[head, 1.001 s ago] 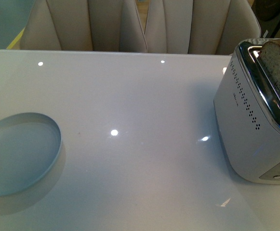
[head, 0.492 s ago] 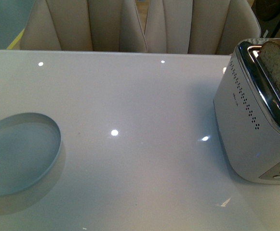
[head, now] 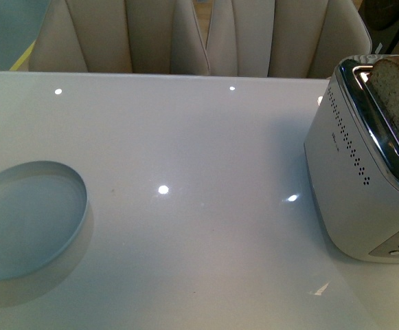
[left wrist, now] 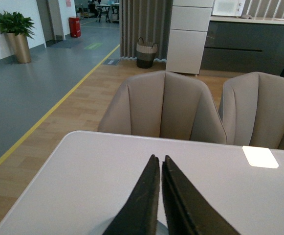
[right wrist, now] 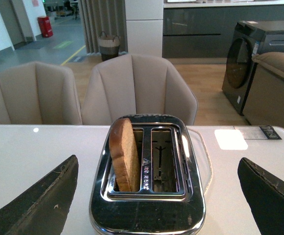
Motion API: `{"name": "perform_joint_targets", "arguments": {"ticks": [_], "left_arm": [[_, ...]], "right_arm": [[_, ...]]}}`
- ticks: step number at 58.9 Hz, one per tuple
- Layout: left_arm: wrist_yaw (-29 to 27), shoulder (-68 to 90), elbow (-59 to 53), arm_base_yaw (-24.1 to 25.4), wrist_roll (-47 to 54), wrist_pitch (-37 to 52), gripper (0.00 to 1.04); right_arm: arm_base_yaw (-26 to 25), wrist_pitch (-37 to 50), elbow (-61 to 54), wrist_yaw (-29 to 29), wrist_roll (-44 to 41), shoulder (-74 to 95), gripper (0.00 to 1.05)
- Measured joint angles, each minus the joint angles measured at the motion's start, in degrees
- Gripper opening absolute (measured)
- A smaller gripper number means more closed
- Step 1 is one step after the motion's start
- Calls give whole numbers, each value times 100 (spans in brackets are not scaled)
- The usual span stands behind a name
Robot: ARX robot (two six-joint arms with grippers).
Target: Left arm holds plate, right arm toasts bread
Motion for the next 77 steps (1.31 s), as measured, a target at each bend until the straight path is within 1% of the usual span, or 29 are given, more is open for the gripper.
{"name": "perform_joint_targets", "arguments": {"ticks": [3,9,24,42,64,66,69,77], "left_arm": [[0,-151,-44,0,7,-111,3],[2,-278,-243,0,11,17,3],[0,-1106,-245,0,13,-761,3],[0,-1856,-245,0,13,-1497,3],[0,-2472,-245,0,15,-2116,3],[-4,-2660,-243,0,15,-2352,3],[2,-3139,-243,0,15,-2964,3],[0,-3425,-243,0,15,-3095,3]], "right_arm": [[0,0,0,0,0,0,96],[0,0,0,0,0,0,96],[0,-2,0,2,0,0,96],[0,-2,0,2,0,0,96],[0,-2,0,2,0,0,96],[0,-2,0,2,0,0,96],[0,-2,0,2,0,0,96],[0,-2,0,2,0,0,96]]}}
